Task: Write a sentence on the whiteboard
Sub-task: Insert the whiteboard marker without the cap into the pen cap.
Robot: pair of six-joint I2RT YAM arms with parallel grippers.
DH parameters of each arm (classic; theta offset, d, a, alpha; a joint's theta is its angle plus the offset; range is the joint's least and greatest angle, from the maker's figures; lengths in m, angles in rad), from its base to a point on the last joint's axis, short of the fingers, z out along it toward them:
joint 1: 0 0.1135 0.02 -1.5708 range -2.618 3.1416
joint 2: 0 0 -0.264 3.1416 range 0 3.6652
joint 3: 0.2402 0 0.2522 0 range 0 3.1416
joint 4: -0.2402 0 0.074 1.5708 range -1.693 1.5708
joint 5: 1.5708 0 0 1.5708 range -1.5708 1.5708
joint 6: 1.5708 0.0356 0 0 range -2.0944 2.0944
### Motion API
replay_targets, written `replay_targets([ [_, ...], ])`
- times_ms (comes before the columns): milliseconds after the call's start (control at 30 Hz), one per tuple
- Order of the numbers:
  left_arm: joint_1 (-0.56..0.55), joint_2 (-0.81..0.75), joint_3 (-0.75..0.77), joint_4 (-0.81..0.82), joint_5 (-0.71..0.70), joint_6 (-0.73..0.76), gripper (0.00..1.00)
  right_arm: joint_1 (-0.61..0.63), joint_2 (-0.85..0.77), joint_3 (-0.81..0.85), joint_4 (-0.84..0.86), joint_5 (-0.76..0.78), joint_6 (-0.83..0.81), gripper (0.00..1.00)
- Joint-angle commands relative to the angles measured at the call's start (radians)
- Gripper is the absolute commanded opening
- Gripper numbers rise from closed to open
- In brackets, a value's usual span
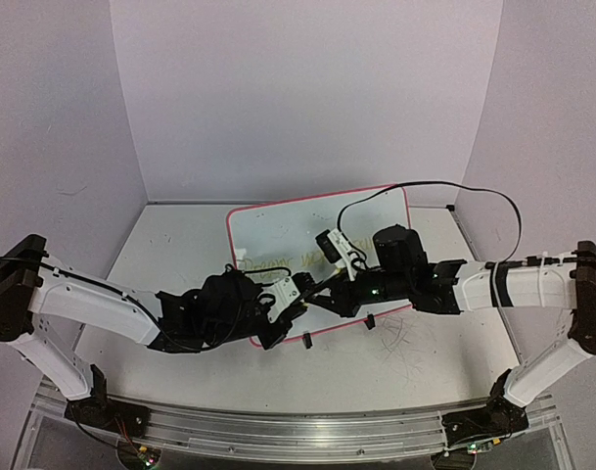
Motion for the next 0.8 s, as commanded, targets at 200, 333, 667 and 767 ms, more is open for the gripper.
replay_targets([
  [200, -0.004, -0.053, 0.06, 0.256, -0.034, 0.019, 0.0, 0.105, 0.074, 0.039, -0.004, -0.082, 0.278, 0.0],
  [333, -0.004, -0.06, 0.047, 0.255, -0.02, 0.001, 0.0, 0.104, 0.034, 0.052, -0.015, -0.018, 0.303, 0.0],
  [667, -0.006, -0.136, 0.029, 0.173, 0.017, -0.076, 0.04, 0.084, 0.002, 0.068, -0.019, -0.059, 0.284, 0.0],
  [767, -0.006, -0.154, 0.034, 0.124, 0.034, -0.102, 0.19, 0.081, -0.015, 0.071, -0.025, -0.03, 0.281, 0.0],
])
